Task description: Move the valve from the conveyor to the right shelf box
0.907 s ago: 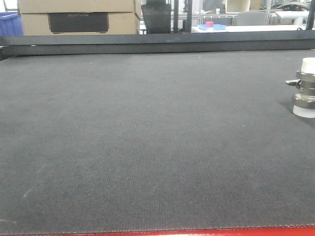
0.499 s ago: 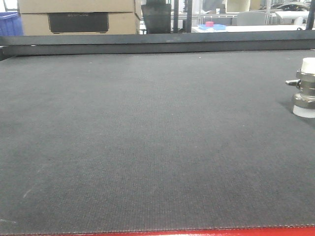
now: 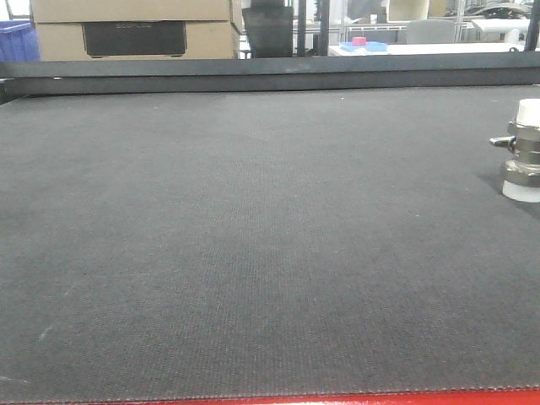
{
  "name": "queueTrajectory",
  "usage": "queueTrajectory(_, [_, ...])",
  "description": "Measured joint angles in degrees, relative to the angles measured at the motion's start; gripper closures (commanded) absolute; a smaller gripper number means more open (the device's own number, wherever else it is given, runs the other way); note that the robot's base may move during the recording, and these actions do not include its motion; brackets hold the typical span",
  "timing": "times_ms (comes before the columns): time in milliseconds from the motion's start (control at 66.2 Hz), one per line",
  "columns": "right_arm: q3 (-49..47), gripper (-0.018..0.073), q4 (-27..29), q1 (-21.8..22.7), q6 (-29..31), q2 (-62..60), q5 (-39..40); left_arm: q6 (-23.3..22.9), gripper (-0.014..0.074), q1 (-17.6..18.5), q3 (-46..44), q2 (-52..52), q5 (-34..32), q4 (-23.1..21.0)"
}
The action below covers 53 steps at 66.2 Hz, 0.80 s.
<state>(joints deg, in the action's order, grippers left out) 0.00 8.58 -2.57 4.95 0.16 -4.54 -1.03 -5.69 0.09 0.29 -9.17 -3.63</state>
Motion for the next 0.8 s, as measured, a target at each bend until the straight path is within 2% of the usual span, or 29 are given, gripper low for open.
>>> queueTrajectory(166, [0.0,0.0715,0.1,0.0,0.0,0.0,4.5,0.0,0.0708,0.0,0.0,0.0,-0.9,0.0])
queueTrajectory(287, [-4.6,0.0715,0.9,0.0,0.0,0.0,1.6,0.0,0.0708,0.0,-1.1,0.0,-0.5,0.0])
queueTrajectory(363, [-11.5,0.0715,0.9,0.0,0.0,-0.1,-2.5,0.0,0.0708,0.0,-5.6,-0.1,1.8,0.0])
queueTrajectory(468, [-21.8,0.0699,0.9,0.0,0.0,3.1,-8.4,0.0,0.0705,0.0,-14.6,1.2,11.2,0.0])
queueTrajectory(529, [-26.8,0.0622,0.9,0.0,0.0,6.0,-10.1,0.0,0.0685,0.0,-20.1,4.3,17.6,0.1])
queueTrajectory(604, [-31.8,0.0487,0.9,0.0,0.0,10.6,-11.1,0.0,0.0600,0.0,-26.3,8.4,24.9,0.6])
queueTrajectory(680, [-35.9,0.0254,0.9,0.0,0.0,16.0,-11.3,0.0,0.0428,0.0,-31.8,14.5,31.3,1.1])
queueTrajectory(725, [-37.8,0.0152,0.9,0.0,0.0,19.1,-11.3,0.0,0.0329,0.0,-34.5,17.4,33.5,1.2])
queueTrajectory(756, [-39.0,0.0047,0.9,0.0,0.0,21.8,-11.3,0.0,0.0207,0.0,-36.5,20.2,35.6,1.3])
queueTrajectory(801, [-39.8,-0.0017,0.0,0.0,0.0,25.3,-11.2,0.0,0.0081,0.0,-38.8,23.9,37.0,1.5])
